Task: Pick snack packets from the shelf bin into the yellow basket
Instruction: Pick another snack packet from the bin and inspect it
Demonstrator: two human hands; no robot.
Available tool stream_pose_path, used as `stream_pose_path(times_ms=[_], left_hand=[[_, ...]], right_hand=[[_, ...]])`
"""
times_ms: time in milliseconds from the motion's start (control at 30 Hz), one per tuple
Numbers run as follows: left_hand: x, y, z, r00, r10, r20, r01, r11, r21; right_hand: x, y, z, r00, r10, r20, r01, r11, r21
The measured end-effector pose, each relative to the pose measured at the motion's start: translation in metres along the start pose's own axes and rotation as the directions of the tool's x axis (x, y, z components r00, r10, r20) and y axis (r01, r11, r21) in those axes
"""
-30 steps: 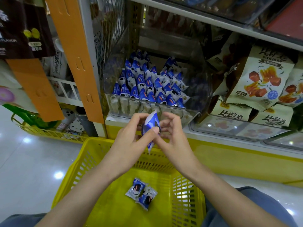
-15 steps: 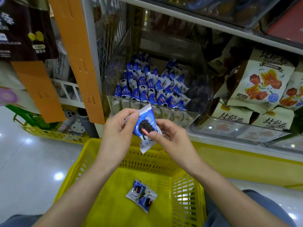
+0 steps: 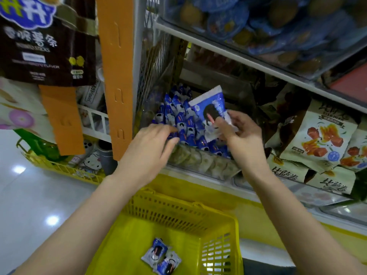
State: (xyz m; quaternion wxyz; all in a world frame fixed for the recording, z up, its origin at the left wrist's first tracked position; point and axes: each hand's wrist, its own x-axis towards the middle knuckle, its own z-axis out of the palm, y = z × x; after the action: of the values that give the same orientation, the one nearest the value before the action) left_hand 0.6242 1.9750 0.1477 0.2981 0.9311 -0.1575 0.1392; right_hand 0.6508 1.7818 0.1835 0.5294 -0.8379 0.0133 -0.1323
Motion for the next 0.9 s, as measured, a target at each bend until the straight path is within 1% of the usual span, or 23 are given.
stream_pose_path(times_ms=[67,133,167,233,267,300,367,467,533,600,733,900], left_hand=[[0.002,-0.004,0.003,0.998,0.038,0.047,-0.044,0.989,0.142],[0.002,-0.006,0.003,0.997,0.052,0.057,-0.062,0.981,0.184],[0.003,-0.006,0.003,0.997,0.053,0.058,-0.063,0.98,0.191],[0.004,-0.007,0.002,0.996,0.054,0.074,-0.069,0.976,0.205],[0.004,-0.008,0.002,0.995,0.056,0.078,-0.071,0.976,0.206],[0.004,-0.008,0.002,0.995,0.056,0.083,-0.072,0.977,0.2],[0.005,-0.009,0.003,0.994,0.056,0.089,-0.073,0.979,0.189],[0.005,-0.011,0.004,0.996,0.074,0.056,-0.083,0.982,0.172],[0.005,-0.013,0.006,0.996,0.091,0.022,-0.093,0.981,0.171],[0.004,-0.014,0.008,0.994,0.108,-0.002,-0.106,0.979,0.174],[0.005,-0.016,0.01,0.992,0.124,-0.019,-0.118,0.976,0.181],[0.005,-0.016,0.012,0.99,0.132,-0.042,-0.122,0.975,0.186]], right_hand=[[0.038,-0.002,0.01,0.992,-0.029,-0.119,0.018,0.995,-0.098],[0.076,0.0,0.023,0.988,-0.052,-0.147,0.021,0.979,-0.202],[0.093,0.004,0.029,0.992,-0.029,-0.124,-0.004,0.965,-0.263],[0.123,0.013,0.041,0.994,0.086,-0.071,-0.105,0.936,-0.336],[0.136,0.017,0.046,0.988,0.135,-0.07,-0.151,0.915,-0.375],[0.146,0.018,0.051,0.986,0.147,-0.08,-0.167,0.887,-0.431],[0.162,0.019,0.058,0.992,0.106,-0.068,-0.126,0.836,-0.534],[0.171,0.024,0.068,0.997,0.066,0.047,-0.02,0.763,-0.646],[0.173,0.03,0.074,0.99,0.089,0.106,0.001,0.76,-0.65],[0.174,0.034,0.077,0.986,0.111,0.122,-0.011,0.782,-0.623],[0.177,0.04,0.074,0.982,0.093,0.167,0.026,0.801,-0.598],[0.177,0.042,0.062,0.942,0.144,0.304,0.073,0.795,-0.602]])
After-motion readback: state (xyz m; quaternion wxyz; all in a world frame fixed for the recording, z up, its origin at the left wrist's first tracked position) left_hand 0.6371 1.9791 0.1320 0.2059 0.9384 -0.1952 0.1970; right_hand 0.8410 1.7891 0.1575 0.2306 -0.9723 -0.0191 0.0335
